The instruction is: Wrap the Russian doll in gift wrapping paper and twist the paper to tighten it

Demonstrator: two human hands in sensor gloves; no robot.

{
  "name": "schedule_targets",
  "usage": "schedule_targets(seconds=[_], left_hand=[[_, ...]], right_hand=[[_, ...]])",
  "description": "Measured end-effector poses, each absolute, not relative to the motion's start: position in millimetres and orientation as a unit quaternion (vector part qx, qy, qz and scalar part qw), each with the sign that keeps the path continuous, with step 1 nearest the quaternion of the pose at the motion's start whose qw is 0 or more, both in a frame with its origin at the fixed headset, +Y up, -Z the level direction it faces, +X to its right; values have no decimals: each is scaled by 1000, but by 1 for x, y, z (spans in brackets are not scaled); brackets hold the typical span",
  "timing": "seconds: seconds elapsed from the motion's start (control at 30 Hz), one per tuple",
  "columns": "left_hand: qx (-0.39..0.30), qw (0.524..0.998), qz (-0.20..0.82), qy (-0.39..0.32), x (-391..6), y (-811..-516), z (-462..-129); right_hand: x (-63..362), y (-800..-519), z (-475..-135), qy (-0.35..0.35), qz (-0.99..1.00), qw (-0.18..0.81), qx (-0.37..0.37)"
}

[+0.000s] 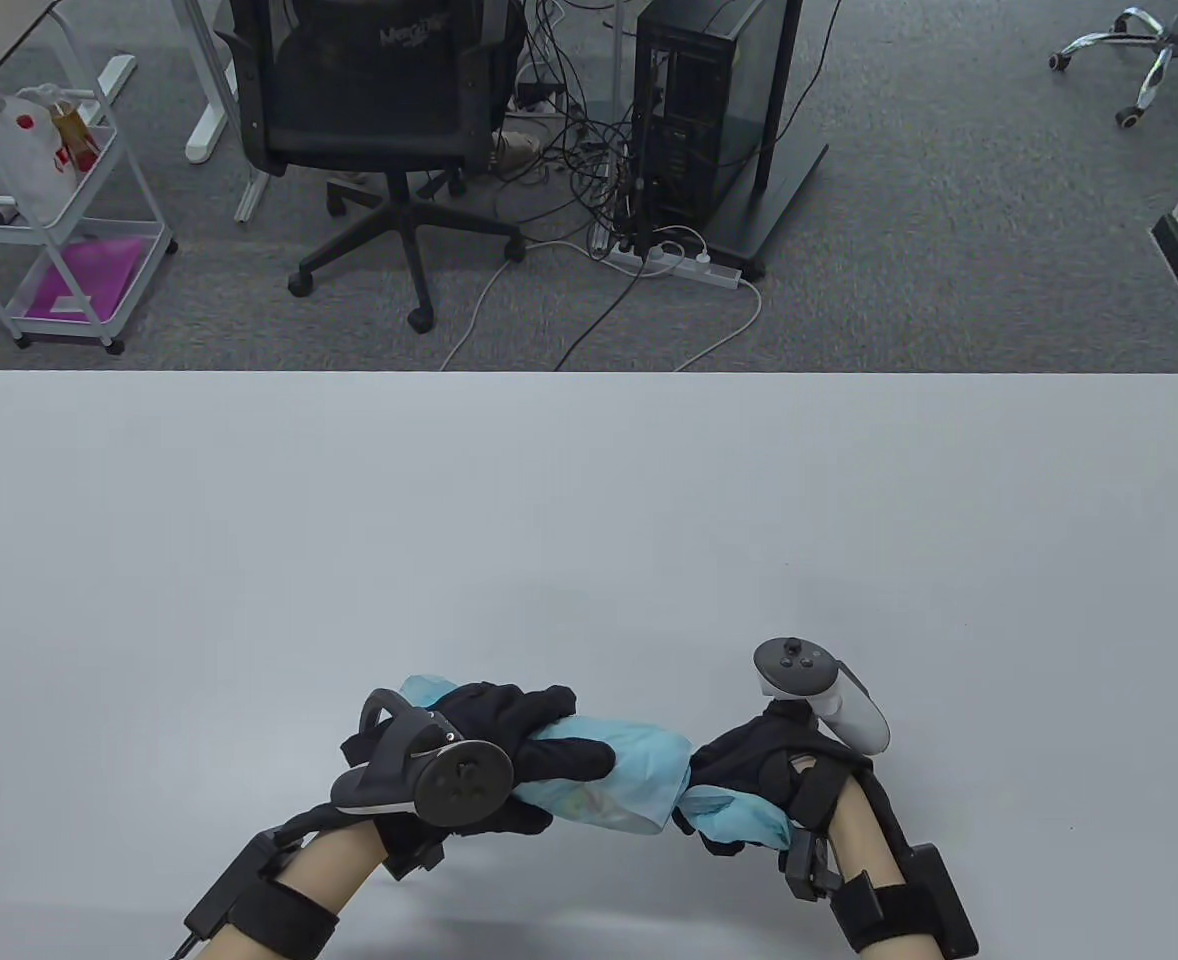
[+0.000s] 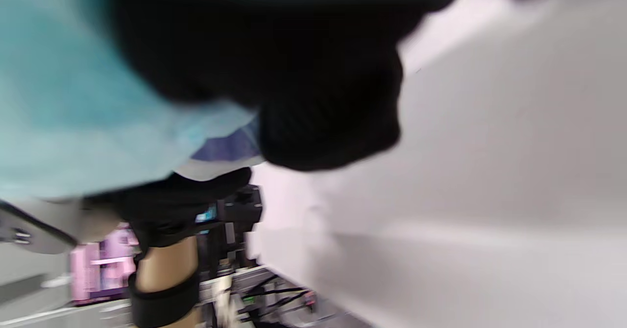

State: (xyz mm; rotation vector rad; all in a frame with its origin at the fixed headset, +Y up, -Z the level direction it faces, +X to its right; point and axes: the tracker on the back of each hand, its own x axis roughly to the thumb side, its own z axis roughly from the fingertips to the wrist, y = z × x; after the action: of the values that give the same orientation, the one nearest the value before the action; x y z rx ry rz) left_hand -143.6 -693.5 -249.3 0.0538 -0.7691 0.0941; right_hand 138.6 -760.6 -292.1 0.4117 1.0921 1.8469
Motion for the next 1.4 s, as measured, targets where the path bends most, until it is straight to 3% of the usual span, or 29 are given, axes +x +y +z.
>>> schedule_targets(seconds=[0.17,0.33,0.43,0.5,0.73,0.9,1.4], left_hand=[[30,934,36,-353,-137,-696,-256],[29,943,4,-333,-133,-708,-272],[17,949,13,-313,-133,-720,-287],[10,953,21,-303,-132,-727,-295],[-8,959,18,-284,-132,-747,-316],[-16,960,29,-279,-137,-757,-324],[-72,960,31,-270,-132,-765,-349]], right_hand=[[147,-709,-287,366,856,340,130],[154,-655,-252,49,922,367,118],[139,-650,-218,-70,931,317,166],[124,-660,-203,-110,936,274,192],[79,-704,-193,-64,962,118,238],[72,-722,-197,-22,966,99,239],[65,-745,-196,20,967,44,249]])
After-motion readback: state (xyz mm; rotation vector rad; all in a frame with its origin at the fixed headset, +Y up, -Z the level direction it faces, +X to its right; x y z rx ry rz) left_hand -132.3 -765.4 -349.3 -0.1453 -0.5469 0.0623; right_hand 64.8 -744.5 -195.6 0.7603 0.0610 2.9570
